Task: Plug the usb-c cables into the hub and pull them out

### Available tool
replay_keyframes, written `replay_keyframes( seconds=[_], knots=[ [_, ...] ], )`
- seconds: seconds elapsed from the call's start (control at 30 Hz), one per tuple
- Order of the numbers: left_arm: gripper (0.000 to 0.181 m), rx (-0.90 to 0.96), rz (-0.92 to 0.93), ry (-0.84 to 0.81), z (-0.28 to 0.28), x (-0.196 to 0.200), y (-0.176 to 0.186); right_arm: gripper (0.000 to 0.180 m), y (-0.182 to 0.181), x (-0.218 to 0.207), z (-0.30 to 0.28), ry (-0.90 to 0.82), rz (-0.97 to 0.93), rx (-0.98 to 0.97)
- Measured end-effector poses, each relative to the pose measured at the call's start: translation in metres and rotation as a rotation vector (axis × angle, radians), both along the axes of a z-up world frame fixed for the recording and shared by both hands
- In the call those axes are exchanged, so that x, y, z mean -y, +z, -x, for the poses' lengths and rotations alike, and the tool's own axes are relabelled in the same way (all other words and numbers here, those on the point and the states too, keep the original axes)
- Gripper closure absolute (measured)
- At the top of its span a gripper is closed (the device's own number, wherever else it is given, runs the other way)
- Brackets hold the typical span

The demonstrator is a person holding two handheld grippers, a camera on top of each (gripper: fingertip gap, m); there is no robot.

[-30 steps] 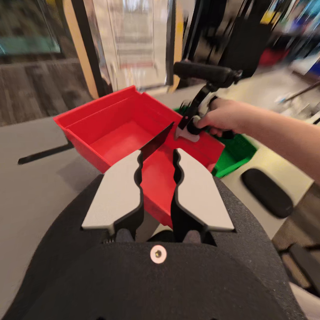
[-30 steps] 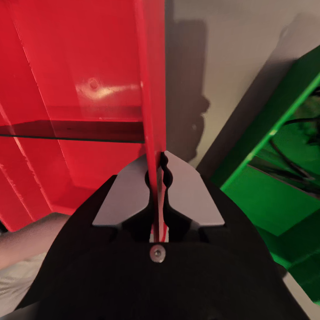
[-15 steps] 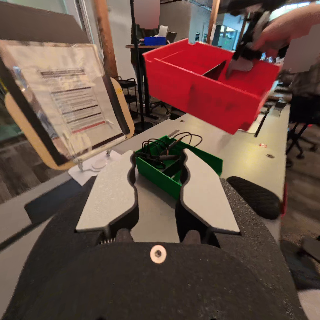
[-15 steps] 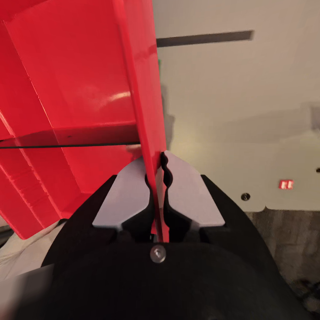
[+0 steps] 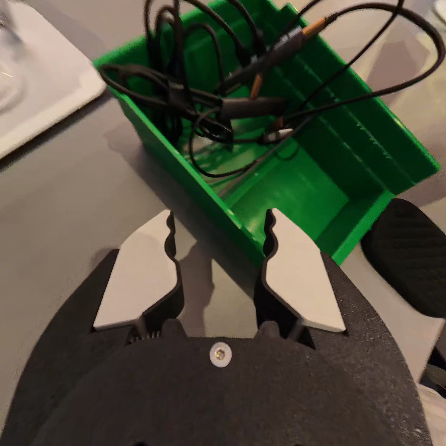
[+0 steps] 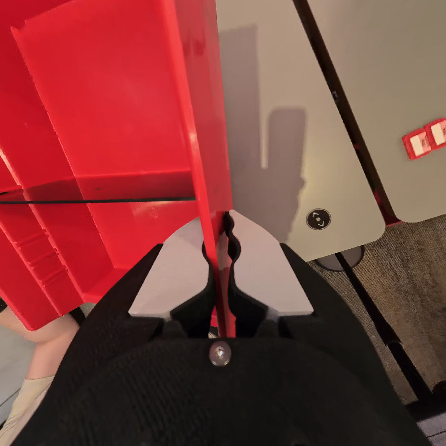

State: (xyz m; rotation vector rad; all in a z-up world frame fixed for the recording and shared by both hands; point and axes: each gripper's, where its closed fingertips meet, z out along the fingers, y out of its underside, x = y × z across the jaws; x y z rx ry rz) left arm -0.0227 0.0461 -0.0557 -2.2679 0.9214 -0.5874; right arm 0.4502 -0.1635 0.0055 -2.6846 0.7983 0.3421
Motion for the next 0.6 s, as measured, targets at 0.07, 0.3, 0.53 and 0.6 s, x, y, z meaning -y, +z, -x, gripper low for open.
replay_keyframes(
  seconds=[0.07, 0.3, 0.53, 0.6],
  knots=[
    [0.117, -0.009, 0.083, -0.026, -0.009, 0.007, -0.017, 0.174, -0.021, 0.012, -0.008, -0.021, 0.027, -0.011],
    [0.161, 0.022, 0.249, -0.127, -0.013, 0.026, -0.026, 0.172, -0.060, 0.017, -0.010, -0.028, 0.076, -0.007],
    [0.168, 0.016, 0.314, -0.056, 0.054, 0.005, -0.022, 0.172, -0.082, -0.031, 0.037, 0.065, 0.031, -0.057],
    [0.168, 0.066, 0.357, -0.017, 0.080, -0.001, -0.021, 0.172, -0.090, -0.050, 0.056, 0.105, 0.015, -0.077]
  ],
)
